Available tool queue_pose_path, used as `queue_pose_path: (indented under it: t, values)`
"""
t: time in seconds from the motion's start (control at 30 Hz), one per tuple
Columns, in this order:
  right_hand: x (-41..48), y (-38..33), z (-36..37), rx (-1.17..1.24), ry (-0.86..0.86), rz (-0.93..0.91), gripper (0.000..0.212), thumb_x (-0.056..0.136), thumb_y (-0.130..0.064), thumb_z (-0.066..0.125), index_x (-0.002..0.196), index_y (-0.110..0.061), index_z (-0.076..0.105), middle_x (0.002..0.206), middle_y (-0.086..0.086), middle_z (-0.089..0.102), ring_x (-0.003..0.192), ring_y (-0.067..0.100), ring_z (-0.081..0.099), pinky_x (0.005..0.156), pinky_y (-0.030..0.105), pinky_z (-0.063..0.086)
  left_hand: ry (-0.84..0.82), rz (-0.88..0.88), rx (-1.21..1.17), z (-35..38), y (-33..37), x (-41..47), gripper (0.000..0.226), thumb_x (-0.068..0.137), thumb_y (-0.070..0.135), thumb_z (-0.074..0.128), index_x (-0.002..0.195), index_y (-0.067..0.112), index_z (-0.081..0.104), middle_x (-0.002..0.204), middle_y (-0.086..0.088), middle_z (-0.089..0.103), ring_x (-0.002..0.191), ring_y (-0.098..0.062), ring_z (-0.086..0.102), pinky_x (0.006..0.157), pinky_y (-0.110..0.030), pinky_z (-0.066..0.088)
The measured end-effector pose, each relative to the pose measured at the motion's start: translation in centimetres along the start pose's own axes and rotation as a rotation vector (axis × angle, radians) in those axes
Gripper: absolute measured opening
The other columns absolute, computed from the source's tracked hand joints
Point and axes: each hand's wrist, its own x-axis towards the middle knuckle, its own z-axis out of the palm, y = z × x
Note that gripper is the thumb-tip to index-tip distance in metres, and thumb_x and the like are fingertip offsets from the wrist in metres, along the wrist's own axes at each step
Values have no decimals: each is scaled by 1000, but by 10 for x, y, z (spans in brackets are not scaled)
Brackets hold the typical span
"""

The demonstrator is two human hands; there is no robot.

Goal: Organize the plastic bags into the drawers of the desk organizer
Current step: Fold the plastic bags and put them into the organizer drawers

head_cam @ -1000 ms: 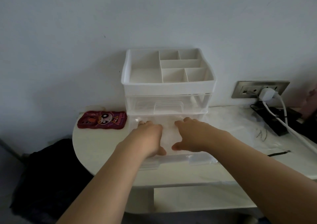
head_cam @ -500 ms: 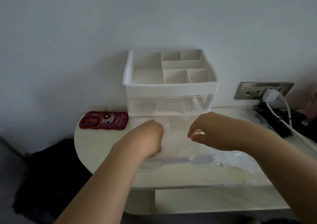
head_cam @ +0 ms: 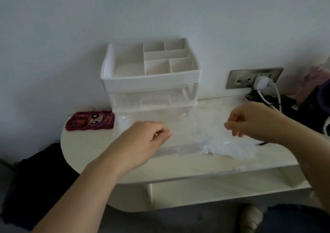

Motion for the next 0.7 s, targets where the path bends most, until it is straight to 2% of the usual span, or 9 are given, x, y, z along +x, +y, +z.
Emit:
queue_pose_path:
  t: [0.07, 0.13, 0.2, 0.27, 0.37, 0.47, 0.57, 0.63, 0.7]
  values:
    - [0, 22, 14, -141, -187, 117, 23, 91, -24, 57, 75, -13, 70, 71, -7, 70, 67, 6, 65, 63, 18, 48, -69, -5, 9, 5, 4, 0, 45, 88, 58, 37, 100, 28, 68, 97, 14, 67, 88, 0, 61, 83, -30, 51]
    - [3, 36, 29, -288, -252, 136, 25, 96, -19, 47, 85, -9, 68, 96, 4, 68, 91, 19, 62, 78, 25, 47, -97, -19, 52, 10, 7, 1, 61, 82, 65, 33, 95, 17, 68, 96, 4, 67, 89, -13, 63, 85, -40, 50]
    - [7, 46, 41, -331, -218, 114, 31, 99, -21, 40, 123, -11, 59, 136, 5, 51, 126, 21, 46, 104, 28, 33, -95, -31, 65, 13, 8, 1, 60, 79, 69, 36, 88, 19, 69, 93, 6, 65, 87, -12, 62, 85, -40, 50]
    - [11, 54, 50, -307, -211, 92, 45, 100, -23, 38, 144, -13, 35, 155, 2, 25, 141, 19, 26, 112, 29, 19, -81, -37, 46, 14, 9, 0, 55, 75, 72, 39, 84, 26, 69, 92, 13, 64, 87, -2, 60, 84, -34, 50]
    - [20, 64, 65, -293, -222, 71, 57, 99, -14, 39, 150, -13, 15, 160, 2, 4, 144, 20, 17, 116, 32, 18, -38, -21, 22, 15, 8, -1, 47, 75, 70, 41, 89, 34, 68, 96, 21, 62, 92, 8, 56, 86, -26, 49]
    - [24, 69, 68, -185, -133, 34, 71, 91, 0, 43, 151, -22, 12, 159, -3, 5, 143, 18, 23, 113, 33, 26, 3, 5, 17, 15, 4, -3, 32, 83, 59, 45, 90, 36, 66, 96, 22, 62, 94, 11, 55, 84, -21, 47]
    - [24, 68, 69, -123, -77, 24, 83, 90, -5, 52, 150, -36, 4, 156, -2, 22, 126, 22, 47, 99, 35, 42, 22, 24, 8, 17, 0, -3, 25, 85, 55, 46, 89, 38, 65, 95, 23, 62, 94, 14, 53, 81, -15, 43]
    - [23, 66, 70, -123, -74, 38, 86, 91, -10, 55, 148, -41, -1, 140, 3, 47, 108, 25, 56, 92, 36, 46, 29, 33, 12, 18, -1, -3, 25, 85, 55, 46, 89, 39, 64, 96, 23, 61, 94, 14, 53, 80, -13, 42]
    - [21, 64, 70, -118, -34, 58, 87, 90, -7, 53, 148, -42, -1, 126, 0, 59, 97, 21, 59, 87, 35, 50, 33, 39, 14, 18, -1, -3, 24, 87, 53, 46, 91, 38, 64, 96, 23, 61, 94, 13, 53, 83, -15, 43]
